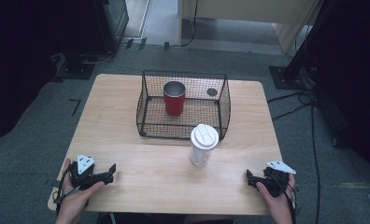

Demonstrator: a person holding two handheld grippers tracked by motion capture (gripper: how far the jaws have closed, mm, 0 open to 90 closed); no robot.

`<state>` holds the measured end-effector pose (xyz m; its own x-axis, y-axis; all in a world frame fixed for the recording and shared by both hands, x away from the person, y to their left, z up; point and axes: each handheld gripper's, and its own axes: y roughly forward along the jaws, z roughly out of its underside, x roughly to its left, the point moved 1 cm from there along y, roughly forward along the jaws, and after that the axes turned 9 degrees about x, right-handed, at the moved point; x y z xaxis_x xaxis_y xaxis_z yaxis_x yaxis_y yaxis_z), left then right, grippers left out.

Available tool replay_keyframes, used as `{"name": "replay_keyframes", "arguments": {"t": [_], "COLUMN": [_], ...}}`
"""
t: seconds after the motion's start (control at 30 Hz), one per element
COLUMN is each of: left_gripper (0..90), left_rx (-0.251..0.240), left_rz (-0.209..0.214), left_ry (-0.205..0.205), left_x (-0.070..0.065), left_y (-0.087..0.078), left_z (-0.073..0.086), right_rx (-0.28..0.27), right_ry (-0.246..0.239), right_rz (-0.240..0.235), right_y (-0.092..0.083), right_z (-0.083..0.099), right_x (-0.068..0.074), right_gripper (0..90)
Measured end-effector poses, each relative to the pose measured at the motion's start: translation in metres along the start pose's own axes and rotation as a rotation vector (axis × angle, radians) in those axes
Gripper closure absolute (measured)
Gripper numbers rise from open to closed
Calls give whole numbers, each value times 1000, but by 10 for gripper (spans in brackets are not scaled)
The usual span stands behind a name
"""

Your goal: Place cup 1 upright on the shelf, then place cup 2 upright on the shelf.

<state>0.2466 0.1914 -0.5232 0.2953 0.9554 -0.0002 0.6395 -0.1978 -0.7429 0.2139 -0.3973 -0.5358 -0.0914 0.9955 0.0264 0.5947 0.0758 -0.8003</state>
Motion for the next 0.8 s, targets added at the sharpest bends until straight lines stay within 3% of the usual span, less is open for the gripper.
{"name": "replay_keyframes", "arguments": {"t": [0.27,0.5,0.67,0.73,0.8], "left_gripper": [3,2,2,3,2], "left_rx": [124,127,130,126,128], "left_rz": [-22,-24,-32,-37,-36], "left_ry": [-9,-8,-15,-25,-22], "left_x": [1,0,-1,-4,-6], "left_y": [7,8,7,8,8], "left_z": [-1,-1,-1,-2,-2], "right_rx": [1,1,0,-1,-12], "right_ry": [1,1,27,12,-21], "right_rz": [4,4,18,14,-21], "right_y": [0,0,-1,-3,-8], "right_z": [0,0,1,2,1], "right_x": [0,0,0,2,6], "right_gripper": [0,0,0,0,0]}}
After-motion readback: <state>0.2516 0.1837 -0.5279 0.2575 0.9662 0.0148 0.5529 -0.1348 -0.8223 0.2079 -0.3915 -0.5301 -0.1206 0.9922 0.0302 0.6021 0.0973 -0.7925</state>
